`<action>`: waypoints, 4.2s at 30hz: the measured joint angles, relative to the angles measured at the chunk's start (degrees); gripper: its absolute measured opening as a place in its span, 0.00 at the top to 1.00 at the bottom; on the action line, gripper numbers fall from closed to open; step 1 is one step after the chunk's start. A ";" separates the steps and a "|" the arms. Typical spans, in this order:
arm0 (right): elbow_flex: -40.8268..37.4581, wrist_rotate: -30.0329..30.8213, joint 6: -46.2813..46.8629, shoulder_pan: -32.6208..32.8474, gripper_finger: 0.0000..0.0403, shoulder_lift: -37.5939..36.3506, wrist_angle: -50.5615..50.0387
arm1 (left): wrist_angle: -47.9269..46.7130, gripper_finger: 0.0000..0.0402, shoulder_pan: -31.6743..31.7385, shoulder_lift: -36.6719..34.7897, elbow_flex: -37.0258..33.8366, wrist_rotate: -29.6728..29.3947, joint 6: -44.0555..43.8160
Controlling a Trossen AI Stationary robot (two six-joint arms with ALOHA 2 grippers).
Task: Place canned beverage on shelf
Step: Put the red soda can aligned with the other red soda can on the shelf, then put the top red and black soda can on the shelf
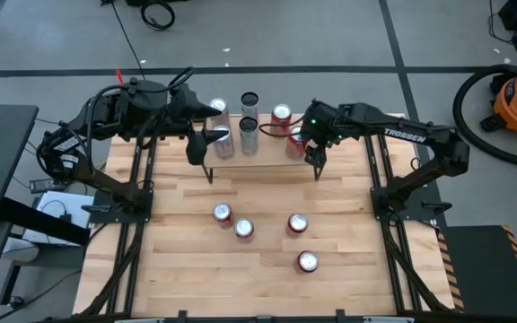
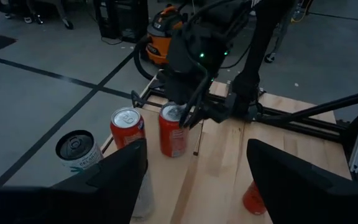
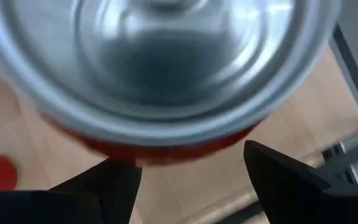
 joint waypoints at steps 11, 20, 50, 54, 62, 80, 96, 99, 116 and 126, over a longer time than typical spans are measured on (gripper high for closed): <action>-0.79 -2.76 -3.59 -0.04 0.41 0.45 5.32 | -0.17 0.28 0.00 0.00 -0.01 0.00 0.66; -0.79 -5.83 -7.81 -0.02 0.46 0.45 9.95 | -0.17 0.28 0.00 0.00 -0.02 0.00 0.66; -0.79 -7.16 -8.18 1.13 0.46 0.47 8.47 | -0.27 0.28 -0.04 -0.02 -0.01 0.02 -0.44; 0.33 -7.19 -5.57 3.90 0.46 0.43 2.97 | -0.26 0.28 -0.02 -0.02 -0.02 0.06 -0.44; 2.71 -14.30 0.78 12.94 0.46 -0.78 0.35 | 3.86 0.28 -0.04 -0.02 -0.02 4.02 1.09; 1.03 2.35 18.71 34.60 0.46 -0.47 -2.16 | 5.88 0.28 -2.47 -0.02 -0.02 4.01 -3.77; 1.01 -4.48 25.02 39.17 0.46 -0.21 4.03 | 6.29 0.28 -3.98 1.42 -0.04 1.63 -3.17; 0.98 -5.41 24.58 39.15 0.45 1.80 3.82 | 6.16 0.28 -3.98 1.55 -0.04 1.57 -3.02; 3.13 0.29 15.61 40.55 0.09 13.67 2.45 | 3.57 0.28 -3.98 1.53 -0.04 1.51 -3.04; 0.13 0.03 12.29 40.48 0.08 13.65 3.49 | 3.52 0.28 -3.98 1.53 -0.04 1.51 -3.00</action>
